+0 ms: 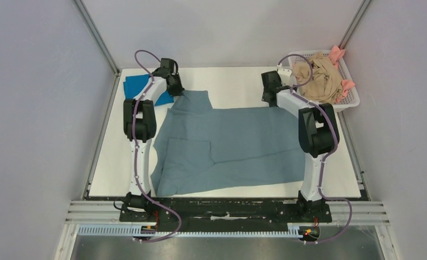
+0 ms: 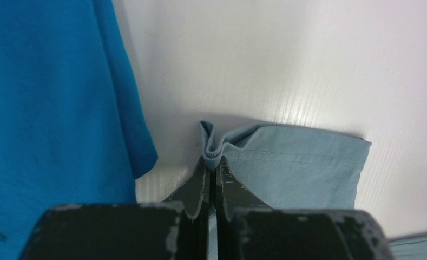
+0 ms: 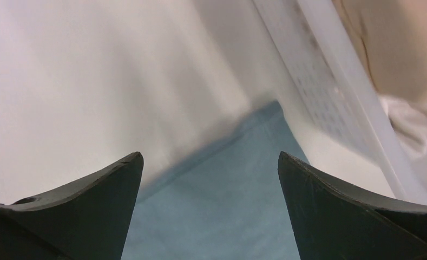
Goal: Fold and stack the t-shirts
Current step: Grab the side of the flattened tshirt furthest away from the robot with both arms
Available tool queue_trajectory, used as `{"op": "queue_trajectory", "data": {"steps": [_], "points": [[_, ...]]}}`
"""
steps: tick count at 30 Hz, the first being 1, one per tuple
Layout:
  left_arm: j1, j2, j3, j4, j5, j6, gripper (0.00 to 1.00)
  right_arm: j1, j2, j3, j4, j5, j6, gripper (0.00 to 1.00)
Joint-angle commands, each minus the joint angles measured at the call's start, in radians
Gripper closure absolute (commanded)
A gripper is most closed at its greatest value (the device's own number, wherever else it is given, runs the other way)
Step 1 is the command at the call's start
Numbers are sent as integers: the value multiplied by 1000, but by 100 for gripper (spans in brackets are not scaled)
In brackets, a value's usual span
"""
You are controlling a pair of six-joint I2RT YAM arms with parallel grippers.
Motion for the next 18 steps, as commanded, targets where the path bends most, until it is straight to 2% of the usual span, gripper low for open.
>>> {"op": "queue_trajectory", "data": {"steps": [1, 5, 11, 18], "points": [[-6, -68, -17, 44, 51, 64, 98, -7, 124, 200, -20, 91, -39, 2], [-6, -84, -48, 78, 73, 70, 98, -12, 197, 246, -36, 138, -46, 2], [-7, -110, -116, 153, 121, 77, 98, -29, 216, 195, -48, 95, -39, 2], [-6, -130, -155, 185, 116, 86, 98, -37, 165, 100, -79, 103, 3, 14]]}}
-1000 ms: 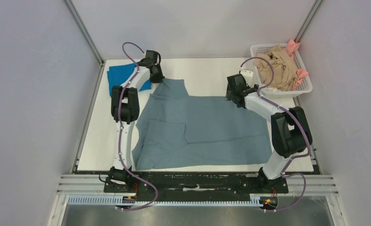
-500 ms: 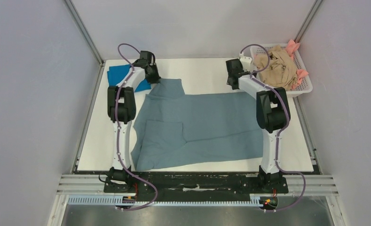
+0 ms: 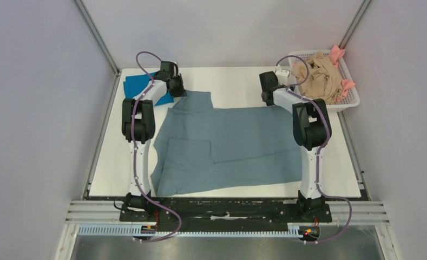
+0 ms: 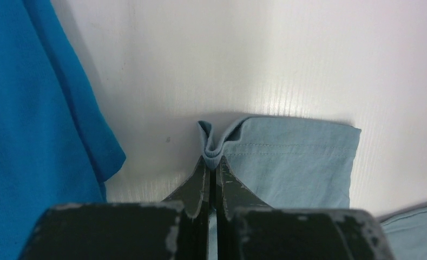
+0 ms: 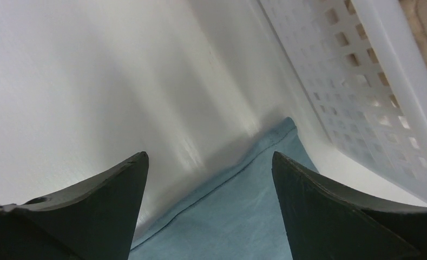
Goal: Fold and stack the t-shirts
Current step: Grab the side of the flattened tshirt furthest away from the robot with both arms
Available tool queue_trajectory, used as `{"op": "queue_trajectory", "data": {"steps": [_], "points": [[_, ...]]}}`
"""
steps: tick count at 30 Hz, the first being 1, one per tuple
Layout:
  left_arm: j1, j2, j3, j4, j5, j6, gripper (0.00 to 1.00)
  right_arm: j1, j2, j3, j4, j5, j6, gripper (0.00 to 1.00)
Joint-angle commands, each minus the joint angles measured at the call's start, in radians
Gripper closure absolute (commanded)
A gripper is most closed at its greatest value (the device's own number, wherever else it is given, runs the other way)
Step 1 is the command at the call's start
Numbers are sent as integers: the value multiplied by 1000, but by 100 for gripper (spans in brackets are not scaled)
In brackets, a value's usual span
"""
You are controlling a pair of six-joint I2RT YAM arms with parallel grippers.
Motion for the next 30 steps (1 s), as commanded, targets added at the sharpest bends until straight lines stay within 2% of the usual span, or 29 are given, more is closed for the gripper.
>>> {"op": "queue_trajectory", "data": {"steps": [1, 10, 21, 24, 30], "points": [[-2, -77, -19, 46, 11, 41, 98, -12, -52, -95, -65, 42, 34, 16], [0, -99, -50, 73, 27, 46, 98, -14, -154, -235, -69, 133, 93, 45], [4, -131, -102, 115, 46, 48, 98, -25, -126, -190, -60, 110, 93, 84], [6, -141, -113, 127, 95, 54, 98, -25, -144, -218, -25, 91, 97, 100], [2, -222, -230, 217, 288, 49, 98, -20, -225, -277, 60, 72, 31, 100]]}}
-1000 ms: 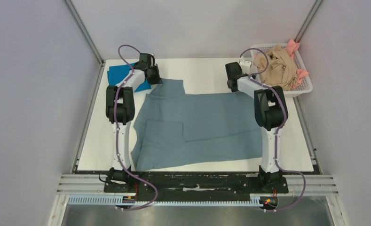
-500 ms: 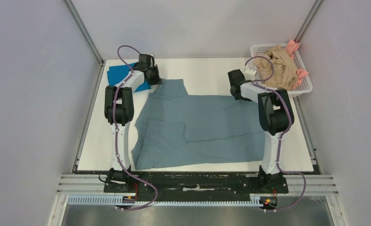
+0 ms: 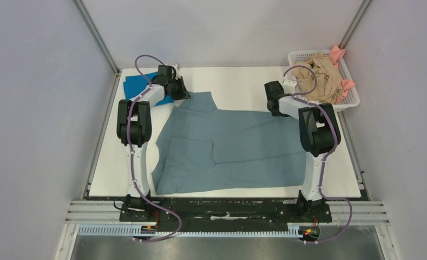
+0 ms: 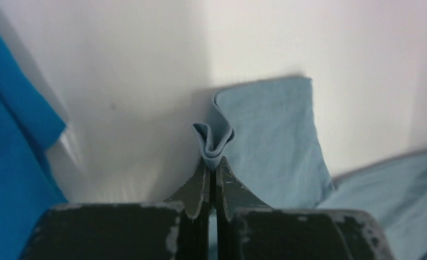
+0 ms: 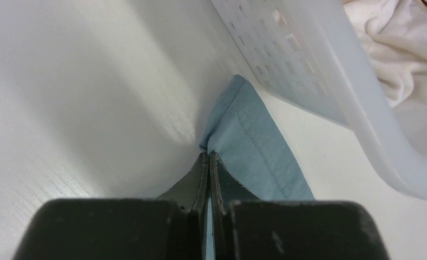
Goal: Fold and stack the t-shirts
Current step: Grab the side of the flattened tshirt furthest away from the robot with both arms, then fold the other side of the tshirt into a rectangle
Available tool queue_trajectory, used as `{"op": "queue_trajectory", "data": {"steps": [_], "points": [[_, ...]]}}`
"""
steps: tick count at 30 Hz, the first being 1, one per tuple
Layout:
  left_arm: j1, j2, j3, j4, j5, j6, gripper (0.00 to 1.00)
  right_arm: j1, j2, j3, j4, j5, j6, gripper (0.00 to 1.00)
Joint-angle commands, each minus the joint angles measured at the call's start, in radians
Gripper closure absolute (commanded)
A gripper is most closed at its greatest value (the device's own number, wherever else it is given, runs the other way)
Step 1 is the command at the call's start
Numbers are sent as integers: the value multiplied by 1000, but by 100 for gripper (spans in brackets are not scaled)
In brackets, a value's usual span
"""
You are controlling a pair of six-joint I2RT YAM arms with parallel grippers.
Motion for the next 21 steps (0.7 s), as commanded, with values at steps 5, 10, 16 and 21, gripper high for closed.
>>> {"op": "queue_trajectory", "data": {"steps": [5, 10, 16, 21], "points": [[-6, -255, -222, 160, 200, 28, 98, 14, -197, -136, 134, -46, -71, 100], [-42, -394, -377, 174, 153, 5, 98, 62, -315, -270, 172, -85, -104, 100], [-103, -575, -567, 156, 62, -3, 98, 91, -474, -428, 186, -109, -92, 100], [-182, -727, -680, 57, -126, 4, 98, 107, -594, -527, 191, -134, -99, 100]]}}
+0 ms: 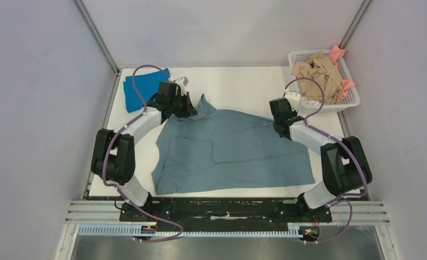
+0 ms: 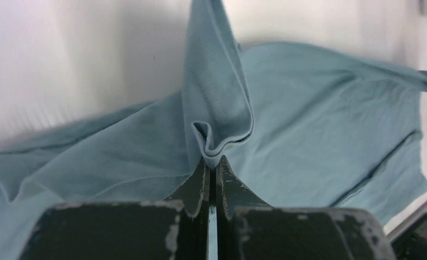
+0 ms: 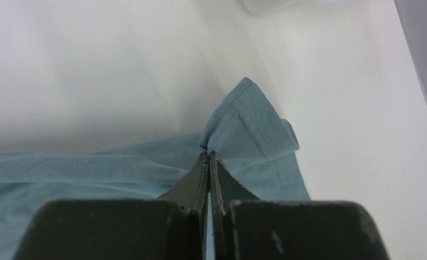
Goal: Fold and stack the t-shirts
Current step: Fold the other side of the tshirt into a rectangle
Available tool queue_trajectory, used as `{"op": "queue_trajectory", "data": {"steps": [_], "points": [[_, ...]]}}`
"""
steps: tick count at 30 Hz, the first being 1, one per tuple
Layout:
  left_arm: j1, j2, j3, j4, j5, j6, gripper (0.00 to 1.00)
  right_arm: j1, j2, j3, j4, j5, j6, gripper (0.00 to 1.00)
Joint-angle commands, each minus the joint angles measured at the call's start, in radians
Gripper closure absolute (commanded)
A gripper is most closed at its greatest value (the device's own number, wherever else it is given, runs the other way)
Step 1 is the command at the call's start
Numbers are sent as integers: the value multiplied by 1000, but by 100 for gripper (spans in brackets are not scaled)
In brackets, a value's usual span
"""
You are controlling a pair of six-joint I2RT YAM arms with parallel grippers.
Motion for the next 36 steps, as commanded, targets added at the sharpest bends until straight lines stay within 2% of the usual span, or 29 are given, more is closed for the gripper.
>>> {"op": "queue_trajectory", "data": {"steps": [1, 4, 12, 20, 25, 36], "points": [[-63, -165, -91, -63, -177, -2, 98, 11, -121, -72, 31, -16, -7, 100], [-109, -269, -176, -88, -270, -23, 98, 11, -178, -121, 23, -26, -10, 100], [-231, -495, -316, -157, -362, -93, 98, 11, -257, -177, -19, -21, -20, 100], [-255, -680, -424, -274, -476, -213, 98, 9, -277, -173, -81, 24, -29, 100], [-264, -769, -500, -288, -455, -293, 98, -2, -292, -174, -114, 45, -34, 100], [-266, -961, -641, -432, -512, -457, 98, -34, -326, -211, -122, 2, -49, 100]]}}
